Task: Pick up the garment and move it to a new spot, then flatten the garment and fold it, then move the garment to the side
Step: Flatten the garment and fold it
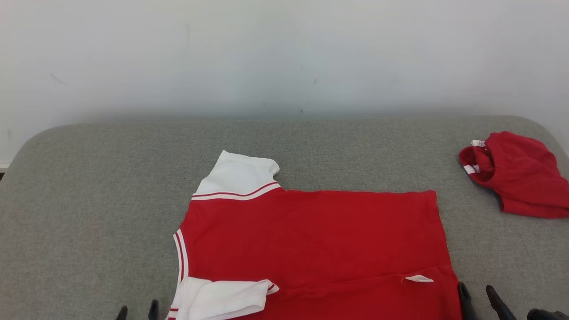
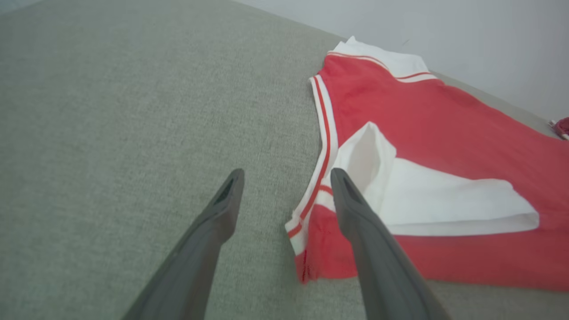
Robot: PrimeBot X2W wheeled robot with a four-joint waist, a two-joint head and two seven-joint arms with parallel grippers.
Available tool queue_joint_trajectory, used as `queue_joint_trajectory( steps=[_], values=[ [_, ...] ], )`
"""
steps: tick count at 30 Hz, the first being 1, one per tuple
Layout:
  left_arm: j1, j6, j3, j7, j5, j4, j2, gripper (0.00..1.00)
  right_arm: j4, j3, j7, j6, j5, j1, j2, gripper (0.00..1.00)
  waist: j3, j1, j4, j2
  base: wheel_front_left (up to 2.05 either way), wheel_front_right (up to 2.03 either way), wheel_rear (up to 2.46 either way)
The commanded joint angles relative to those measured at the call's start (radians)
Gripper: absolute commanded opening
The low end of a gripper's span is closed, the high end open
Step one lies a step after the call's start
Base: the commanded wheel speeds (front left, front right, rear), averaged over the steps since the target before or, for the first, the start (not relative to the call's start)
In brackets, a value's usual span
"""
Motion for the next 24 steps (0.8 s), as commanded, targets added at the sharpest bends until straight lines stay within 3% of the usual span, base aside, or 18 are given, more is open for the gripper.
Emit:
queue_joint_trajectory(
  steps=[1,4,7,11,17,24],
  values=[
    [0.013,0.010,0.032,-0.005,0.047,-0.042,-0.004,1.00,-0.016,-0.001,-0.026,-0.002,-0.015,-0.014,0.014,1.00,0.000,0.0000,0.001,0.0000,0.00,0.00,0.00],
    [0.033,0.025,0.069,-0.005,0.127,-0.101,-0.015,1.00,-0.041,0.008,-0.059,-0.002,-0.018,-0.024,0.032,1.00,0.000,0.0000,0.002,0.0000,0.00,0.00,0.00],
    [0.051,0.033,0.140,-0.005,0.222,-0.187,-0.061,1.00,-0.065,0.028,-0.095,-0.002,-0.009,-0.031,0.054,1.00,0.000,0.0000,0.008,0.0000,0.00,0.00,0.00],
    [0.088,0.006,0.189,-0.005,0.357,-0.261,-0.111,1.00,-0.079,0.039,-0.111,-0.002,-0.040,-0.024,0.093,1.00,0.000,0.0000,0.014,0.0000,0.00,0.00,0.00],
    [0.133,-0.021,0.227,-0.005,0.526,-0.304,-0.156,1.00,-0.176,-0.009,-0.110,-0.002,-0.177,0.017,0.158,1.00,0.005,0.0000,0.015,0.0000,0.00,0.00,0.00],
    [0.146,-0.045,0.276,-0.005,0.557,-0.285,-0.194,1.00,-0.211,-0.027,-0.111,-0.002,-0.263,0.040,0.189,1.00,0.011,0.0000,0.007,0.0000,0.00,0.00,0.00]
  ],
)
